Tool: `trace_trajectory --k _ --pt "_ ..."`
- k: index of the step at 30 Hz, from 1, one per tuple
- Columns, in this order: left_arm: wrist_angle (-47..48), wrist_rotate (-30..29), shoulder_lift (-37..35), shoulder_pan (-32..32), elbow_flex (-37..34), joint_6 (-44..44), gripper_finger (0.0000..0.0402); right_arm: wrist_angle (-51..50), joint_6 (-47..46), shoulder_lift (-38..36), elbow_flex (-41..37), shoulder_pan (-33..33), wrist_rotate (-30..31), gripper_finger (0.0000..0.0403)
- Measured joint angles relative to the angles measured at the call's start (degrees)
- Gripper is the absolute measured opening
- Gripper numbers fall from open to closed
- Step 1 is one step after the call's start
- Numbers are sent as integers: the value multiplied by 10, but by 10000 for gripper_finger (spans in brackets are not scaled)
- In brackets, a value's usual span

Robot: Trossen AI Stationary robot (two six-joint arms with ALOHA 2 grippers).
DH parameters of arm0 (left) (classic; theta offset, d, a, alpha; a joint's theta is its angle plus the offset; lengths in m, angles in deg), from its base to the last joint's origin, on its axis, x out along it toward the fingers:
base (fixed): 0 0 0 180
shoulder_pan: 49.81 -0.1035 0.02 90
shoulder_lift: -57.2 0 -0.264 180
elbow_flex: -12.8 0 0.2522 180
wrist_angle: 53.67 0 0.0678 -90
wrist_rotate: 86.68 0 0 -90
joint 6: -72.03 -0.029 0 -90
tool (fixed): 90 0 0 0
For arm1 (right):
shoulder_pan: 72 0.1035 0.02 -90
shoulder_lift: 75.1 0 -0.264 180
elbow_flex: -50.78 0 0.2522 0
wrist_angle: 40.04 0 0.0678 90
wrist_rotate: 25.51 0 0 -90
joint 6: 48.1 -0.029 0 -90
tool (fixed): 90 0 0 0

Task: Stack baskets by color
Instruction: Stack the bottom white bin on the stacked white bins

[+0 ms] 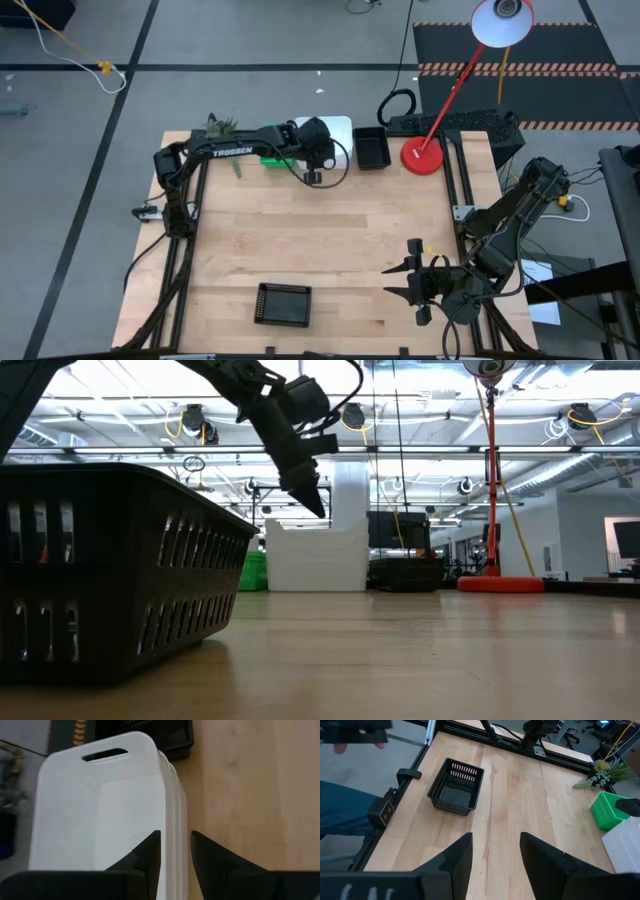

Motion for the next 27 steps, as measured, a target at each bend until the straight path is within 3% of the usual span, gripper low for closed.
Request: trace_trajectory --k 5,12,20,27 --pt "4 -53 0 37 0 19 108 0 -6 0 0 0 0 157" --pt "7 -38 -1 65 -49 75 108 0 -32 0 -7 6 -2 157" --pt "-132 -85 0 35 -187 75 84 1 -60 0 -21 12 -2 157" --pt "-222 -87 0 6 -218 45 42 4 -43 0 -21 0 0 157"
